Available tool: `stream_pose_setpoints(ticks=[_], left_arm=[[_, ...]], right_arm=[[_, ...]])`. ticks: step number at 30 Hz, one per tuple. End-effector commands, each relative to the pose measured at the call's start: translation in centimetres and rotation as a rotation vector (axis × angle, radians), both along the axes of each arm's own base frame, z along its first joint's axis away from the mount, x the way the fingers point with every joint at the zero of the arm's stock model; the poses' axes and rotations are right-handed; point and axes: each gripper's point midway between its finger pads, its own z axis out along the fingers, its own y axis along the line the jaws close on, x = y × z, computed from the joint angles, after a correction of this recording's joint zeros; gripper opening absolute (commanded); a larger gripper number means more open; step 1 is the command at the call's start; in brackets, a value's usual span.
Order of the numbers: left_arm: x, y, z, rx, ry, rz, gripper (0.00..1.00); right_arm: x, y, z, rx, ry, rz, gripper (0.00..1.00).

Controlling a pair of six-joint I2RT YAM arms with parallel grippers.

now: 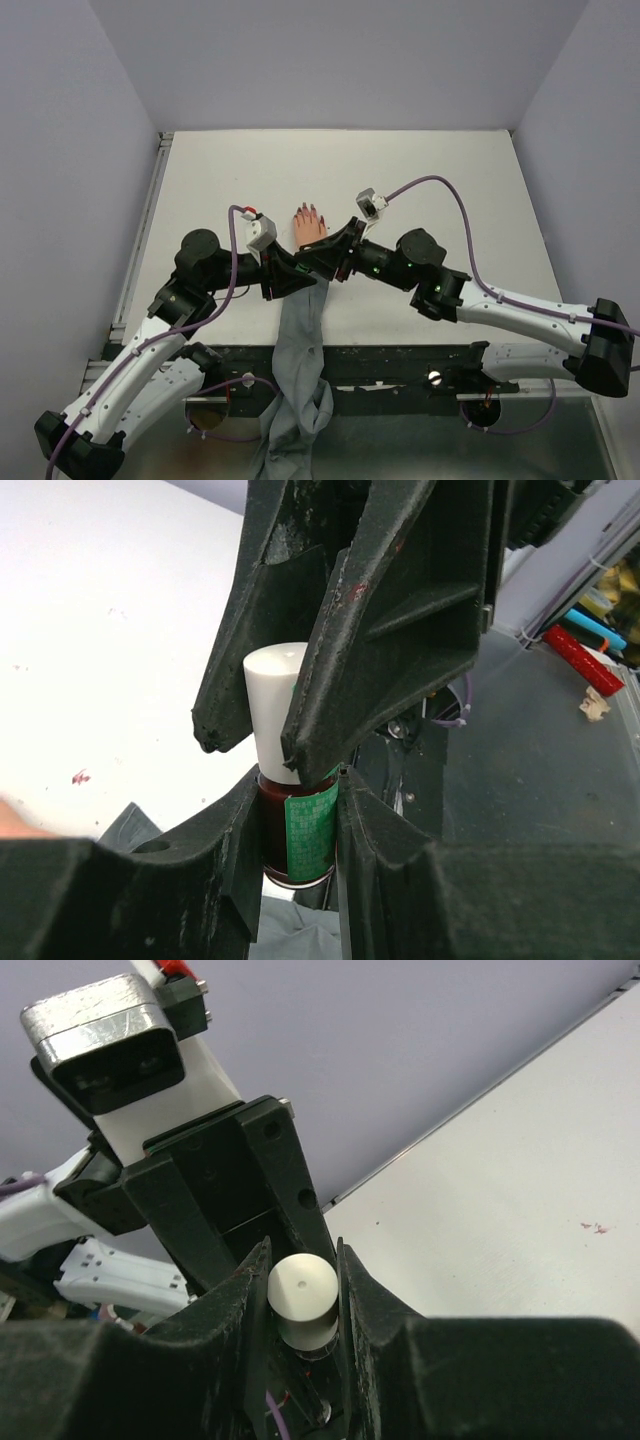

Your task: Paint the nails

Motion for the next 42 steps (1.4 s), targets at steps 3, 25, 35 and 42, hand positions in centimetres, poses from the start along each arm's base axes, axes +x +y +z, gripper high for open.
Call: stream_pose_setpoints(ticks=[3,25,35,42], left_arm=[[2.2,1.0,1.3,-0.027,-0.108,0.149,0.0],[7.6,6.1,-0.1,0.112,-0.159,0.587,0.0],[5.8,4.2,0.0,0.098,-0.17,0.426,0.0],[4.5,3.4,0.4,0.071,-0.185,0.343,0.0]], right_arm=[[0.9,2.2,-5.9,-0.128,0.157,-0.131,0.01],[1.6,5.1,-9.7,-0.103,0.402,-0.359,0.12],[2.1,3.2,-5.4,-0.066,0.315,-0.389,0.67],[3.1,-1.3,-2.8,-0.074,0.228,-0.514,0.8]])
